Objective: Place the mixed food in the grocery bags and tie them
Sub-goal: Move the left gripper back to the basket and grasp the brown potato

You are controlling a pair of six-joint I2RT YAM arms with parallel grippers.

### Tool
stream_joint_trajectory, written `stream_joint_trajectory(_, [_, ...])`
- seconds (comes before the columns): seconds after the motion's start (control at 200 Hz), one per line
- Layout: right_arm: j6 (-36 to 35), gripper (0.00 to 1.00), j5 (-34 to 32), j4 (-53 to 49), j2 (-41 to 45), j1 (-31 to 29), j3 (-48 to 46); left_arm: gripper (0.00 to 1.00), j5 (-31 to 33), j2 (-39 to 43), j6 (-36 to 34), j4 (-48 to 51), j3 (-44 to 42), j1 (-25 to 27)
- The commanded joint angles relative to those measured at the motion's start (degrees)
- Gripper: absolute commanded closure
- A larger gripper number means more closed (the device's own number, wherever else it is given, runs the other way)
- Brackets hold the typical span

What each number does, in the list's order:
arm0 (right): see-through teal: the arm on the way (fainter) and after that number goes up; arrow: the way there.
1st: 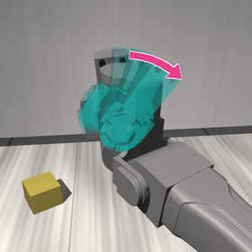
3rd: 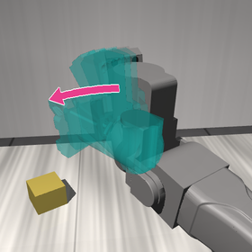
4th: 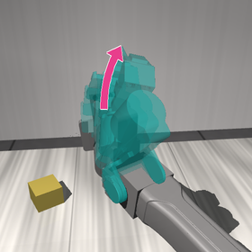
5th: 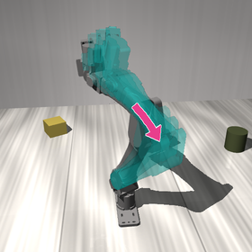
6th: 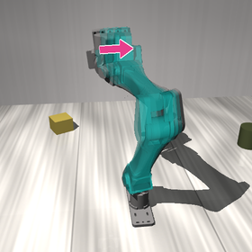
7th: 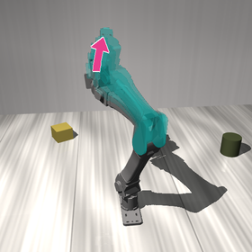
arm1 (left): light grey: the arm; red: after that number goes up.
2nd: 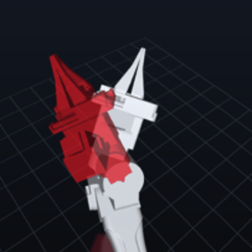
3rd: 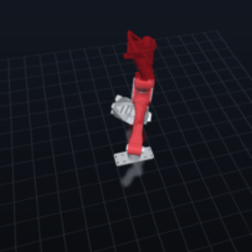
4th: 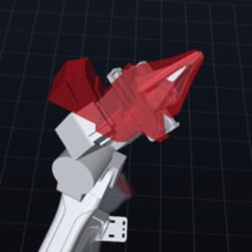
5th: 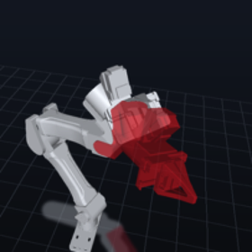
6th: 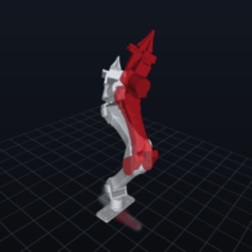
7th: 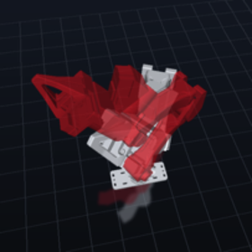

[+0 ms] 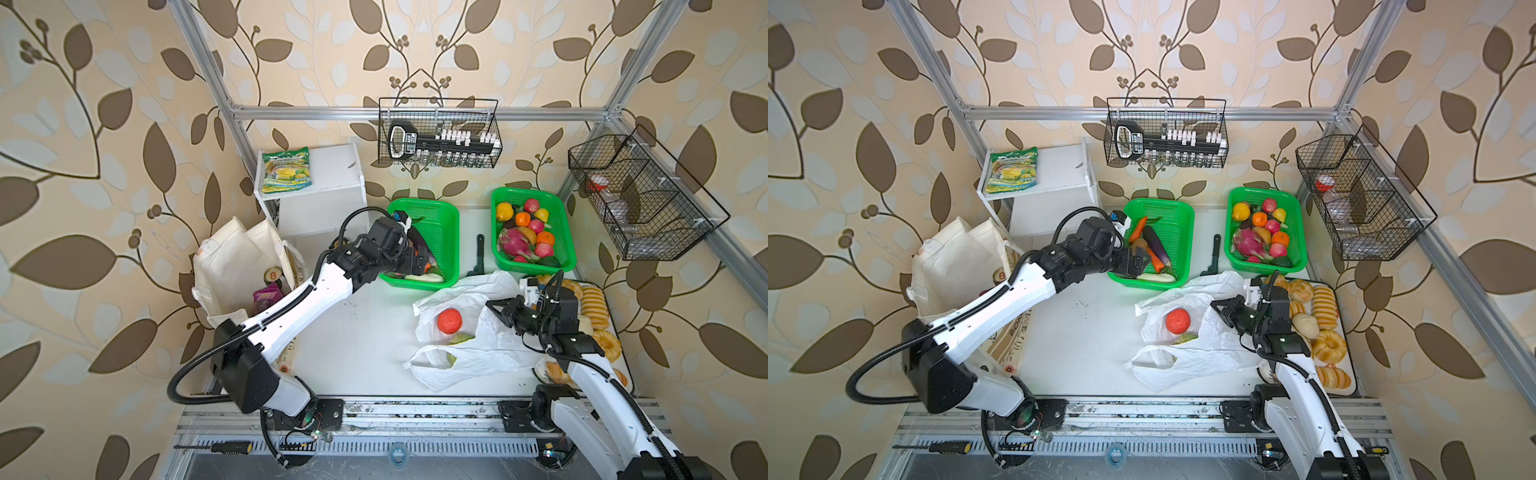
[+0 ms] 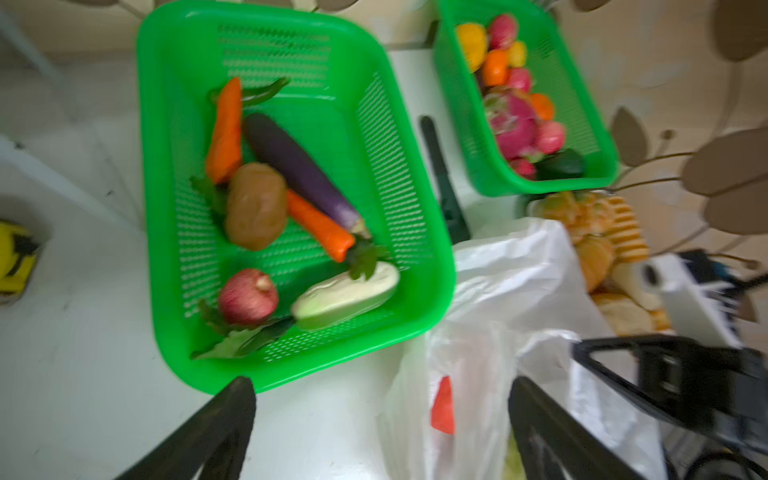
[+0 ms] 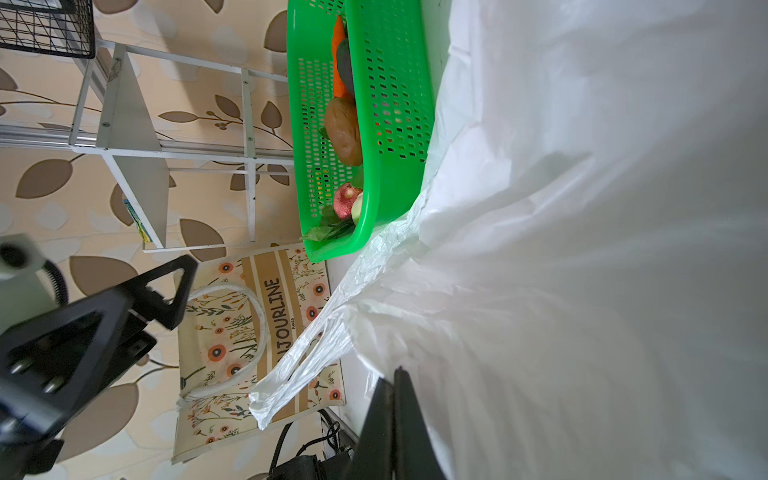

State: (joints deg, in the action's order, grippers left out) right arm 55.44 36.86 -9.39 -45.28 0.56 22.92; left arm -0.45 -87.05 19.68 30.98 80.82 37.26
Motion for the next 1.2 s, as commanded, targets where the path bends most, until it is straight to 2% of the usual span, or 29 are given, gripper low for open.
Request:
stream_joint_trajectory(0.0, [0.7, 1.0, 0.3, 0.7, 0.7, 0.2, -0.3, 0.05, 4.1, -5.9, -0.8, 6.4, 5.9, -0.8])
stream_joint_trajectory(0.15, [1.3, 1.0, 0.4, 0.5, 0.9, 0.3, 0.1, 0.17, 4.5, -18.0, -3.7, 12.6, 16.3, -2.9])
stream_joint_trajectory(0.285, [1.4, 1.0, 0.3, 0.3, 1.5, 0.2, 0.5, 0.21, 5.6, -28.4, -5.9, 17.2, 26.5, -4.6])
stream_joint_trajectory(0.5, [0.4, 1.0, 0.7, -1.0, 1.6, 0.2, 0.2, 0.23, 6.3, -39.0, -7.6, 19.9, 38.6, -6.7])
stream_joint_trajectory(0.695, [0.6, 1.0, 0.5, -0.7, 1.6, 0.2, 0.2, 0.27, 4.6, -42.3, -8.0, 17.6, 40.3, -8.4])
stream_joint_trajectory(0.985, [1.1, 1.0, 0.5, -0.2, 0.6, 0.3, 0.5, 0.28, 1.9, -47.8, -9.1, 17.6, 44.4, -8.6])
stream_joint_trajectory(1.195, [0.9, 1.0, 0.7, -0.6, 1.0, 0.2, 0.5, 0.27, 3.9, -51.6, -9.5, 17.5, 46.4, -8.8])
